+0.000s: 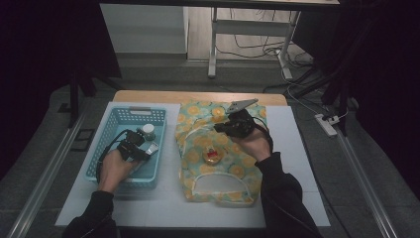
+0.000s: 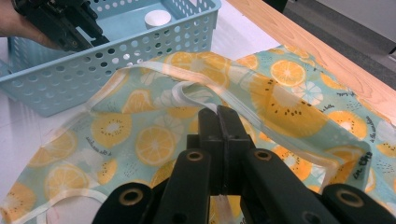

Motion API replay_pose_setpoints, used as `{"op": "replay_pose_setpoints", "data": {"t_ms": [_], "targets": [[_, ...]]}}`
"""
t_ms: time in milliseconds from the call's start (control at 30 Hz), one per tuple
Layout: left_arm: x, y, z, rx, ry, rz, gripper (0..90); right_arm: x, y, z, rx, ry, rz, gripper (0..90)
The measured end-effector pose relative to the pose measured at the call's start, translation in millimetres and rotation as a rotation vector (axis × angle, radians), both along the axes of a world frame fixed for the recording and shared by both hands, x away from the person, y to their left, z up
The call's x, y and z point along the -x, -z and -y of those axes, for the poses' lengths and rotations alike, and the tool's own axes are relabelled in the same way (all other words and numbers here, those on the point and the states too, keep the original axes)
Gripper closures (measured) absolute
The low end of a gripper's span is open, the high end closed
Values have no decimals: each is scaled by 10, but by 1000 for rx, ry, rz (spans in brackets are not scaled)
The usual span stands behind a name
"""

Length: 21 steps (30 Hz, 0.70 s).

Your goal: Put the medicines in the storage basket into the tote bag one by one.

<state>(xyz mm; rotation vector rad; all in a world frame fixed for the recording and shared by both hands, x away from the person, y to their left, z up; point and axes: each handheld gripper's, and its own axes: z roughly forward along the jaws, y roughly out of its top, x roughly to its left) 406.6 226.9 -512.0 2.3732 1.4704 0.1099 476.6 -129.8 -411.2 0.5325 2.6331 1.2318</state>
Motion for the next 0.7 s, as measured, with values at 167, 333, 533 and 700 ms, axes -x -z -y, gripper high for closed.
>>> {"op": "replay_pose_setpoints", "data": {"t_ms": [167, 333, 533, 700], "targets": [[-9, -1, -29, 30, -22, -14, 720, -2, 1, 1, 1, 2, -1, 900], [-9, -10, -31, 29, -23, -12, 722, -2, -4, 3, -3, 2, 0, 900], [10, -82, -72, 51, -24, 22, 723, -4, -9, 10, -7, 4, 0, 900], [30, -154, -123, 67, -33, 57, 723, -3, -13, 9, -10, 2, 0, 900]]}}
